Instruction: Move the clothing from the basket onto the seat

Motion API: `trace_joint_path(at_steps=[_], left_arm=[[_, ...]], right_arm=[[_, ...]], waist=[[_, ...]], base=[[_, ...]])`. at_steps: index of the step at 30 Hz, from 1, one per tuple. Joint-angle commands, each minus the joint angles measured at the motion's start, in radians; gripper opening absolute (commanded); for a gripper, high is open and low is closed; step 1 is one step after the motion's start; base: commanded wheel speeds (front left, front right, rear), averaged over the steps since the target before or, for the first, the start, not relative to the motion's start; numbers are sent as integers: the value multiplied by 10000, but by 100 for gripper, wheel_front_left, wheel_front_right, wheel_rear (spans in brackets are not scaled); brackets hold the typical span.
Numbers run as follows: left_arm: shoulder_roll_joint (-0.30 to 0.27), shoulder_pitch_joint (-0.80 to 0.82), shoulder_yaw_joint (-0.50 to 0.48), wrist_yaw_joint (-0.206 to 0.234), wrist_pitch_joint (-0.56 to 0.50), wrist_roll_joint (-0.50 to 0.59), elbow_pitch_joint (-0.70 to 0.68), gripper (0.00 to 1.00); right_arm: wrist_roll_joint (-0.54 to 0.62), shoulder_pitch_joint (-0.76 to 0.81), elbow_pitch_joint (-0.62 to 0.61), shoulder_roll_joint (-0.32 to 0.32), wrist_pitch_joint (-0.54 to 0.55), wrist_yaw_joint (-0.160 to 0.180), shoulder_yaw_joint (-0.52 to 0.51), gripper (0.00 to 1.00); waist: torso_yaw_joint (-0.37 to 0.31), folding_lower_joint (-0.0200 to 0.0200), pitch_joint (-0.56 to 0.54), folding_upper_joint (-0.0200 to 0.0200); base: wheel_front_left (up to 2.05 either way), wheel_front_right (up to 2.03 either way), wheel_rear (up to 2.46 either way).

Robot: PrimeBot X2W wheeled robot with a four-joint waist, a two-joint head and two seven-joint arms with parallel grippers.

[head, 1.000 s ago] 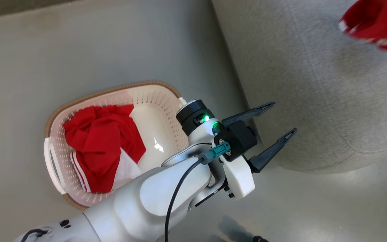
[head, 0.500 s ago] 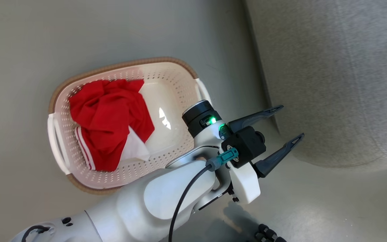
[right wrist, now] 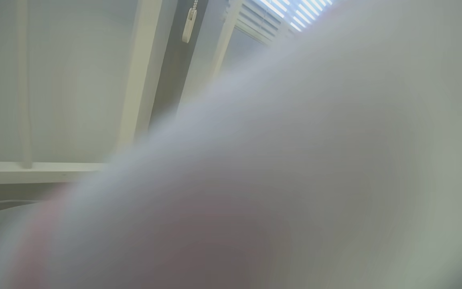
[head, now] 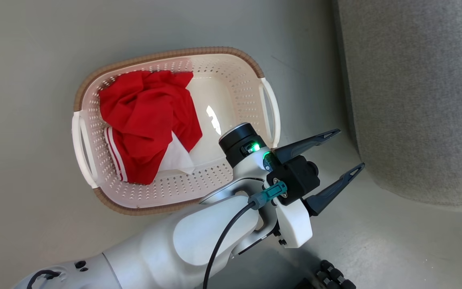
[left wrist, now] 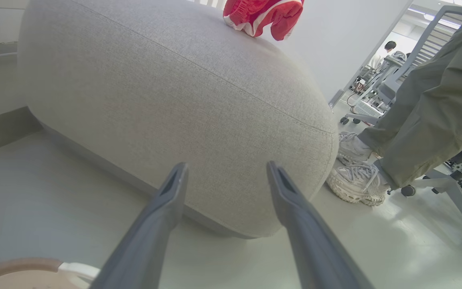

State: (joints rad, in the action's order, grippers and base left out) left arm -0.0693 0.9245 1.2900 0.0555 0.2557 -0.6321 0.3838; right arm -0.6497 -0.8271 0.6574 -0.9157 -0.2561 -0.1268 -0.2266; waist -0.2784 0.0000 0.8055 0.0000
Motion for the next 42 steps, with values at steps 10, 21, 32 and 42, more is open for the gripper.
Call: trace_joint_path(at_steps=[10,21,32,42], left_arm=[[191,-242,-100,111,61,-47,-349,100],[191,-358,-99,199,61,-261,-588,100],[191,-842,-326,116,61,-379,-797,100],[191,-1872,-931,-190,61,-464,-980,100]], right_arm=[[-3780,417,1714,-470,10,-39,4303,0],[-6522,624,1102,-1110,221,-39,7096,40],[-5856,1093,522,-1424,-52,-39,7522,100],[-4811,2710,-410,-992,-55,-39,7436,100]], waist=[[234,0,30,0],[406,0,-488,0],[696,0,-1527,0],[1100,0,-2937,0]], base=[[0,0,0],[0,0,0],[0,0,0],[0,0,0]])
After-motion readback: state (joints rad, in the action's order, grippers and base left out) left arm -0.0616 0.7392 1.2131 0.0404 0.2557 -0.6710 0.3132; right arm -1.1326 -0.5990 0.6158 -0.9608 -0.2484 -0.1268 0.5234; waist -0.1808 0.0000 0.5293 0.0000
